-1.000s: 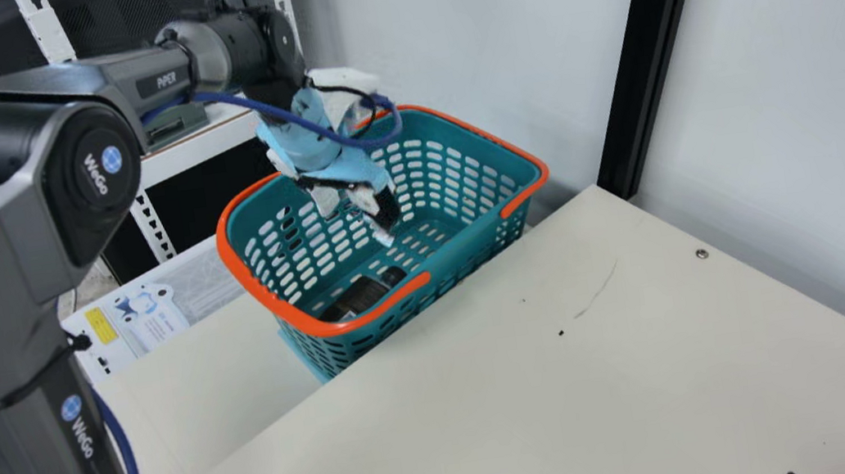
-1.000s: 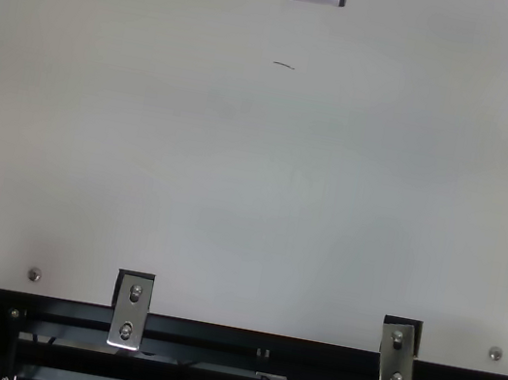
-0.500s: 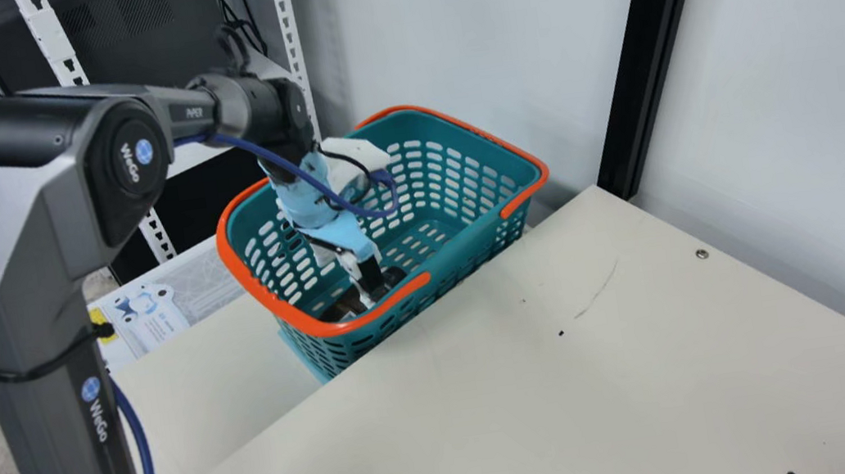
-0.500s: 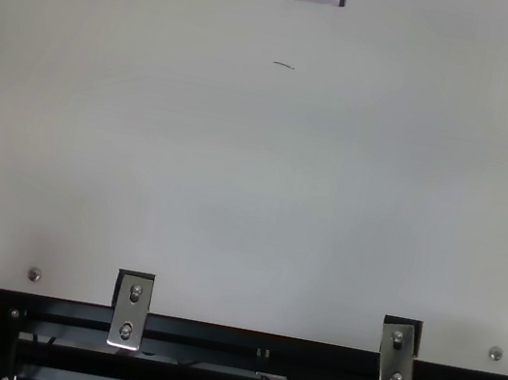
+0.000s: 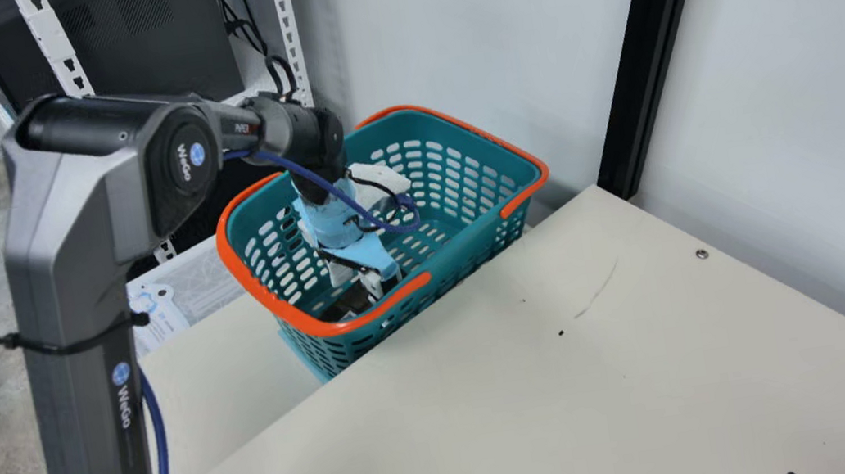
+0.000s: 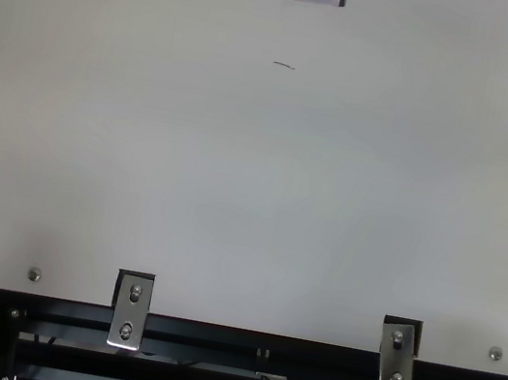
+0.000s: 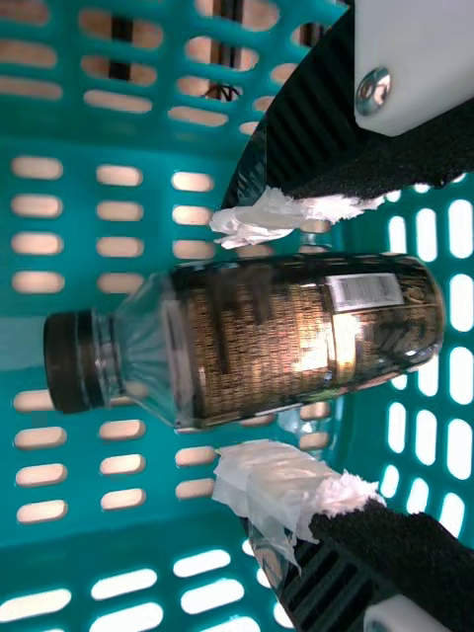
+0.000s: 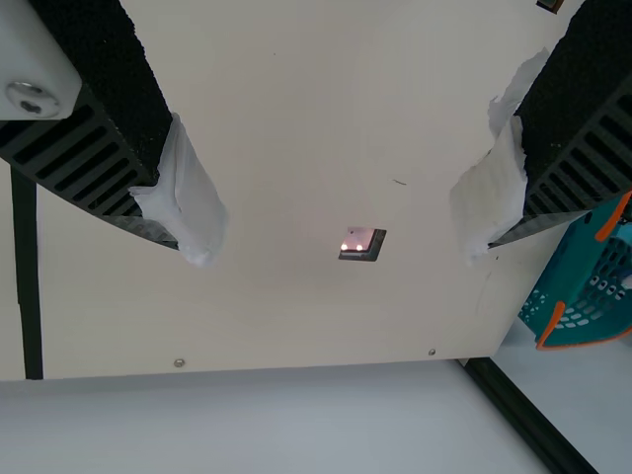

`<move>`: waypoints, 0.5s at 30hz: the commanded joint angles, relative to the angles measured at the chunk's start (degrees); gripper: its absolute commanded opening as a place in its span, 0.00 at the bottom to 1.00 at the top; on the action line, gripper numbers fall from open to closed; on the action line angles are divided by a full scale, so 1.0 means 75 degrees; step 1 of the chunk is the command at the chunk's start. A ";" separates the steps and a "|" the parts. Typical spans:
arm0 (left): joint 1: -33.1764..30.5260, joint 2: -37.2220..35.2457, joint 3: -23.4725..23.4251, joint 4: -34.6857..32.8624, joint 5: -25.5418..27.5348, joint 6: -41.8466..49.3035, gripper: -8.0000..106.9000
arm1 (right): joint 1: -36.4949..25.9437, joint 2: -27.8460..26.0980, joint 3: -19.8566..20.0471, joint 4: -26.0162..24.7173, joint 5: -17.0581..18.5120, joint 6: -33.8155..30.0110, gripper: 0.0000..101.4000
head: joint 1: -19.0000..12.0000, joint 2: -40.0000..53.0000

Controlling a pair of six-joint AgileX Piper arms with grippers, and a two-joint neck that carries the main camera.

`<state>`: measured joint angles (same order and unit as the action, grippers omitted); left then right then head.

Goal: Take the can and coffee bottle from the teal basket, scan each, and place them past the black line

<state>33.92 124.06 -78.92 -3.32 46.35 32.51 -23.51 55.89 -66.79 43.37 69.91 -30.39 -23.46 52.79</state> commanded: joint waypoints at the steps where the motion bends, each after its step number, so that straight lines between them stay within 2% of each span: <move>1: -0.0028 0.0194 -0.0221 0.0065 0.0049 -0.0208 0.85 | 0.0000 0.0000 0.0000 0.0000 0.0000 0.0000 1.00 | -0.0204 0.0129; 9: -0.0126 0.0847 -0.0809 0.0329 0.0220 -0.0844 0.85 | 0.0000 0.0000 0.0000 0.0000 0.0000 0.0000 1.00 | -0.0204 0.0129; 15: -0.0208 0.1168 -0.0995 0.0334 0.0265 -0.1197 0.85 | 0.0000 0.0000 0.0000 0.0000 0.0000 0.0000 1.00 | -0.0204 0.0129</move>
<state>32.49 132.51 -86.23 -0.67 48.20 24.01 -23.51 55.89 -66.79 43.37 69.91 -30.39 -23.46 52.49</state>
